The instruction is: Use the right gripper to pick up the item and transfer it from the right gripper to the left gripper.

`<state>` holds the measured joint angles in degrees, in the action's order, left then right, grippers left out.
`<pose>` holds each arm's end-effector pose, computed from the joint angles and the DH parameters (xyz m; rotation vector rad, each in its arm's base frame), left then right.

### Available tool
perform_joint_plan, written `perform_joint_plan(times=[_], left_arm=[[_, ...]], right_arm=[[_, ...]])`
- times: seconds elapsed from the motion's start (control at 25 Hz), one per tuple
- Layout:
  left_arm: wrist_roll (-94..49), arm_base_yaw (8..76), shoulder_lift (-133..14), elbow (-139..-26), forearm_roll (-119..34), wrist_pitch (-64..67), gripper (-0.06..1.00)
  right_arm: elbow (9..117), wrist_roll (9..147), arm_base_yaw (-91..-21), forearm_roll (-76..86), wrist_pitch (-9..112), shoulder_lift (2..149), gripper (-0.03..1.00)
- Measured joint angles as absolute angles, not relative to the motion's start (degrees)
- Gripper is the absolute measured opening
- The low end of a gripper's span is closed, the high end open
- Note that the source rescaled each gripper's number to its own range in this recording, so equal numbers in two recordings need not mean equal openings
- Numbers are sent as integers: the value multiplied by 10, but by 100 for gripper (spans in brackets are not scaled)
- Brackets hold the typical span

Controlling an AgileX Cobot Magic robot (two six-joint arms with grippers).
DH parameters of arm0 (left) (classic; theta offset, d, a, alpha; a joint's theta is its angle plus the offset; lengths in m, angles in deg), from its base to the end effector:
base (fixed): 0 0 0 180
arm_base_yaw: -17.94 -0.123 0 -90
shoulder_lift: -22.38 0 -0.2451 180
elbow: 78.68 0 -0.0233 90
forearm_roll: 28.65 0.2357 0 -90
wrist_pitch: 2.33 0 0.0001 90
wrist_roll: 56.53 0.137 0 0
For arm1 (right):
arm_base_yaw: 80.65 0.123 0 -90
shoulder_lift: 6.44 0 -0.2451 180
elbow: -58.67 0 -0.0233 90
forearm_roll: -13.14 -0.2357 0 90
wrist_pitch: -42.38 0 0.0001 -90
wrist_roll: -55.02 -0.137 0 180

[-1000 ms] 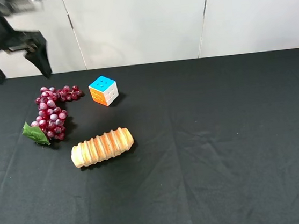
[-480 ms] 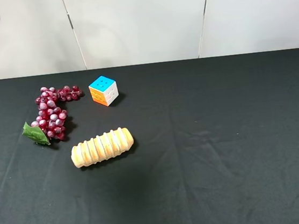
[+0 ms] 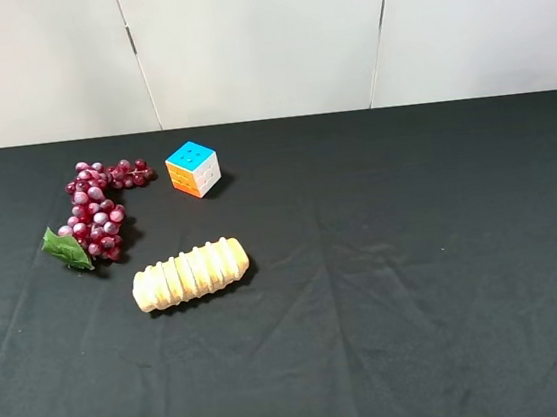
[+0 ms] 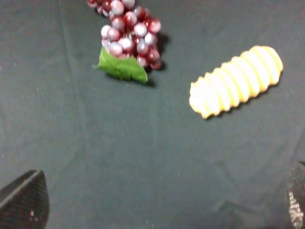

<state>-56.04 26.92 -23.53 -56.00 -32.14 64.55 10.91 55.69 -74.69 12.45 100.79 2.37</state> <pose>0.1334 -0.0289 0.3093 0.1942 2.3592 -0.1494 0.0653 0.0082 0.2519 -0.1163 2.0041 0.0734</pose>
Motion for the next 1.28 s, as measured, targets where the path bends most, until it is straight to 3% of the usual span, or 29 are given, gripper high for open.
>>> perform_joint_plan(times=[0.28, 0.6, 1.28], left_arm=[[-516, 269, -23, -455, -321, 639, 100], [-538, 269, 116, -385, -319, 603, 100], [-579, 269, 137, -312, -281, 585, 100]], right_arm=[[109, 557, -747, 125, 1008, 24, 100], [109, 557, -747, 125, 1008, 24, 100], [109, 557, -747, 125, 1008, 24, 100]])
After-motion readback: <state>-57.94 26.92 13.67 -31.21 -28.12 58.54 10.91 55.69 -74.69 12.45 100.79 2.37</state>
